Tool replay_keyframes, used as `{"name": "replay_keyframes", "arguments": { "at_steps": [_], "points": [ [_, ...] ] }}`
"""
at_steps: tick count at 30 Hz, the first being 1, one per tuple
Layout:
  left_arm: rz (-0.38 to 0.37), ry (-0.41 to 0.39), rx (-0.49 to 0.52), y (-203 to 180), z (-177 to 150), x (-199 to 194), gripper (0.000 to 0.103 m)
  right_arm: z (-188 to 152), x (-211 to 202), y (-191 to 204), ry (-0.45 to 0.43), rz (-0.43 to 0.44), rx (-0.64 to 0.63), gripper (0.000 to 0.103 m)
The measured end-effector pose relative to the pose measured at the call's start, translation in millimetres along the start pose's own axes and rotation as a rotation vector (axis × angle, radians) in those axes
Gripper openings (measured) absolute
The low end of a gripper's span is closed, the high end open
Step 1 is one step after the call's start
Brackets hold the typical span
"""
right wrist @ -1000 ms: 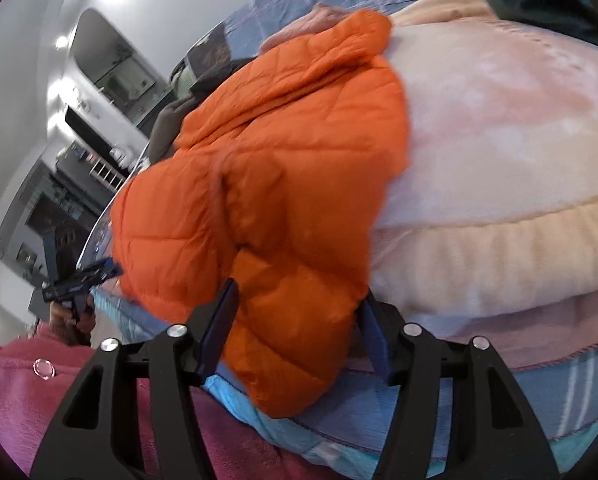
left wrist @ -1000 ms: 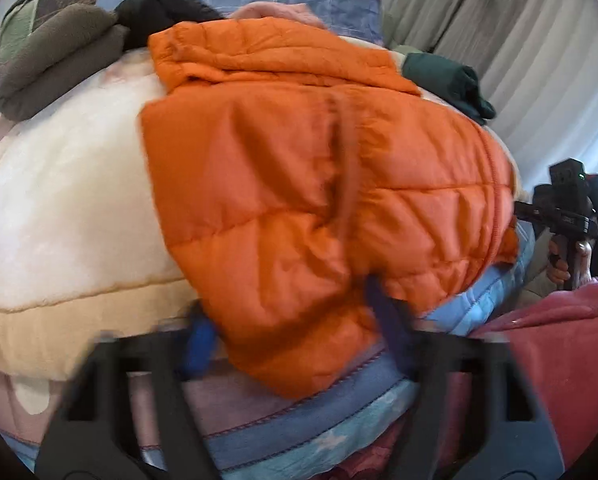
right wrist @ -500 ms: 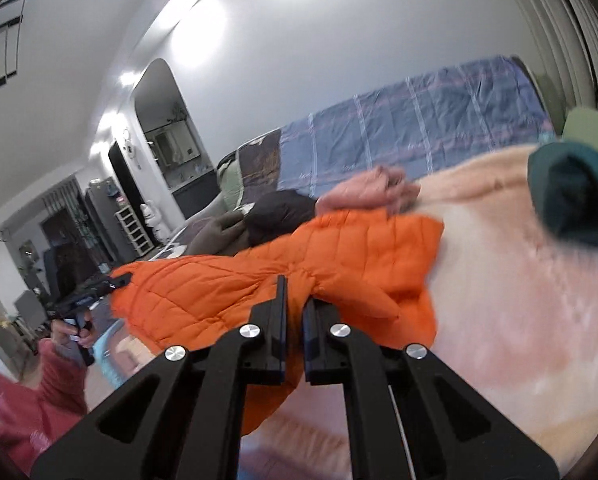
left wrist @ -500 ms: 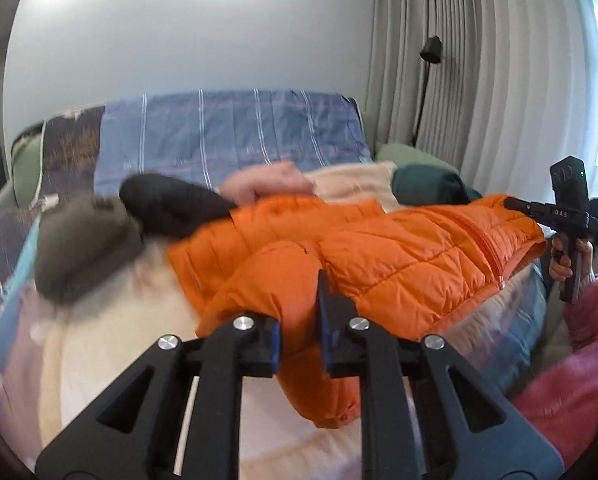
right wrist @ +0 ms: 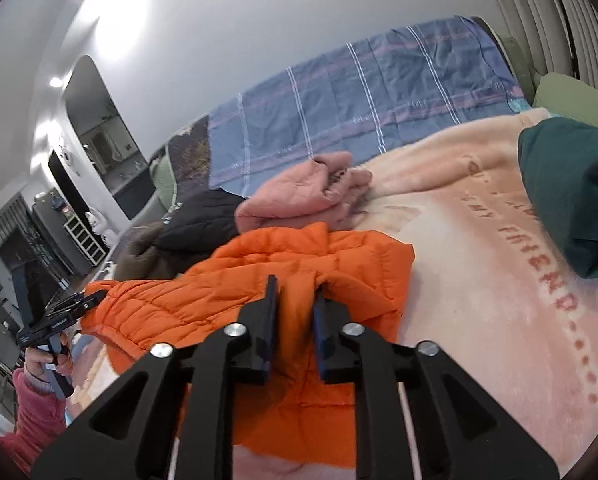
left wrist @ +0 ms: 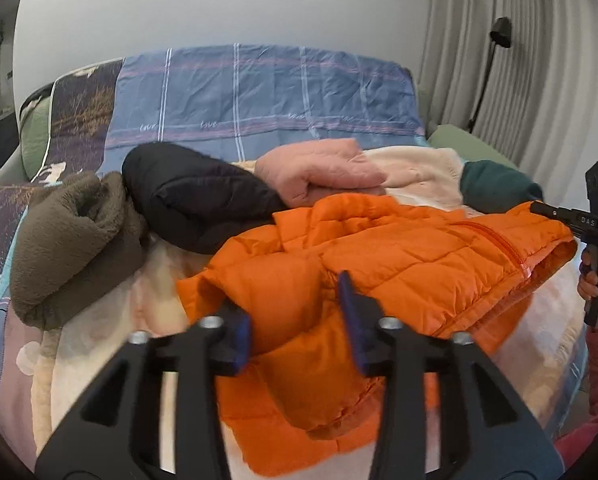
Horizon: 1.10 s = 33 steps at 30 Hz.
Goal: Fold large clothes
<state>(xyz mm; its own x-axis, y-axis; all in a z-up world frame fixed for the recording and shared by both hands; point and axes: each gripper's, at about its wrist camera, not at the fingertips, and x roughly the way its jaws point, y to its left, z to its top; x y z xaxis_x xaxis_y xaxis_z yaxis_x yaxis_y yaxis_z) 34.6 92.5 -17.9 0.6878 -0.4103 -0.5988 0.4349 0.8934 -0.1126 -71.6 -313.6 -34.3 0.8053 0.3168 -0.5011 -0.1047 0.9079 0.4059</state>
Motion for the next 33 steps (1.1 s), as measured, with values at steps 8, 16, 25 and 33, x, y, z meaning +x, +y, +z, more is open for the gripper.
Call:
{"name": "replay_keyframes", "arguments": {
  "at_steps": [8,16,25,33],
  "points": [
    [0.05,-0.073,-0.087,30.1,15.8,18.9,0.081,17.9,38.5,-31.5,0.003,-0.034,0.069,0.054],
    [0.088,-0.267,-0.086,28.2,35.2,-44.9,0.083,26.6,-18.3,3.3,-0.147,0.027,-0.11,0.06],
    [-0.004,-0.058,0.219,-52.7,-12.4,-26.9,0.077,-24.3,9.8,44.6,0.048,-0.042,-0.402,0.053],
    [0.146,0.103,0.244,-56.0,5.3,74.8,0.03,10.4,87.5,34.6,0.051,-0.144,-0.297,0.028]
  ]
}}
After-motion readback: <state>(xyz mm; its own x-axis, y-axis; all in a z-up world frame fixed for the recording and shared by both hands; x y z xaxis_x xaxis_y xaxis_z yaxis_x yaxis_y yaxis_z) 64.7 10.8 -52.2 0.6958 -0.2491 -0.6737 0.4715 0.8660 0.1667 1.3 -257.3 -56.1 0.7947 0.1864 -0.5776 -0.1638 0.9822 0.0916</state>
